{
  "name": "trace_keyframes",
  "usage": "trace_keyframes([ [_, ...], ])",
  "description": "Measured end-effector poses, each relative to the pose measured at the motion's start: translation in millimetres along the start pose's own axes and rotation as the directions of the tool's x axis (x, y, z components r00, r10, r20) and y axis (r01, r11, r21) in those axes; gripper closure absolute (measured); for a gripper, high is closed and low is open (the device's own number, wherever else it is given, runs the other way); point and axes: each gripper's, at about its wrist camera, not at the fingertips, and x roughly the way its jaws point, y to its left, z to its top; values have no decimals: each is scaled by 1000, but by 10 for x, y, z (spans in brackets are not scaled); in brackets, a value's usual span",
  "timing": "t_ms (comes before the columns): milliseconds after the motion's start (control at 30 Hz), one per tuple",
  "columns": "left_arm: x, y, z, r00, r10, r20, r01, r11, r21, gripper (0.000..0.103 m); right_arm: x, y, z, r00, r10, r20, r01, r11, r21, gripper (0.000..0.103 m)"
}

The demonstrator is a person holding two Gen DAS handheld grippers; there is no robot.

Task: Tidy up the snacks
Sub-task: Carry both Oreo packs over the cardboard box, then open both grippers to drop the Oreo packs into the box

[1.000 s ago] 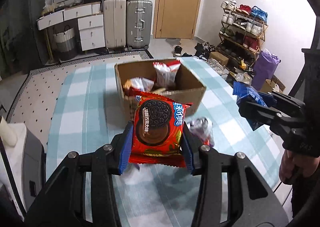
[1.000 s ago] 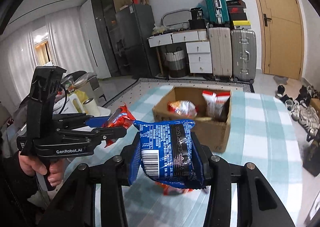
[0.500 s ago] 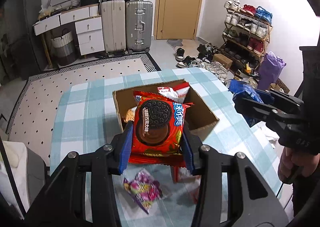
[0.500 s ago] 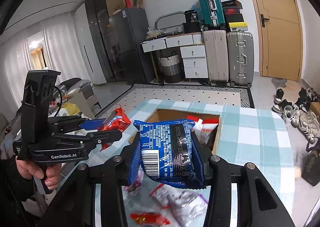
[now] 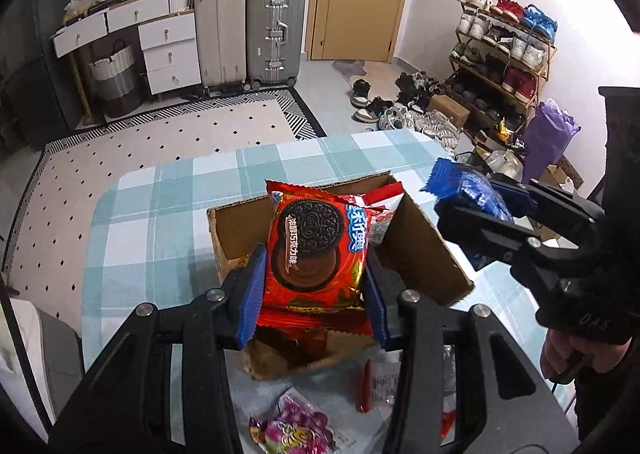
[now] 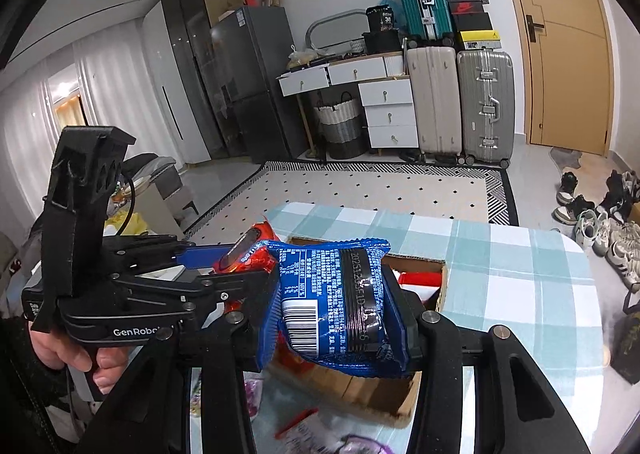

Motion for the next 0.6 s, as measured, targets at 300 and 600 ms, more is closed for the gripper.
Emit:
trace_keyframes([
  [300,550,58,51,997,-29,-67,29,1000,0,62,449,-204,-131,998,-14,-57,15,1000,18,58],
  [600,692,94,4,995,-27,-99,29,1000,13,36,480,-347,-238,998,-49,-49,50,999,20,30],
])
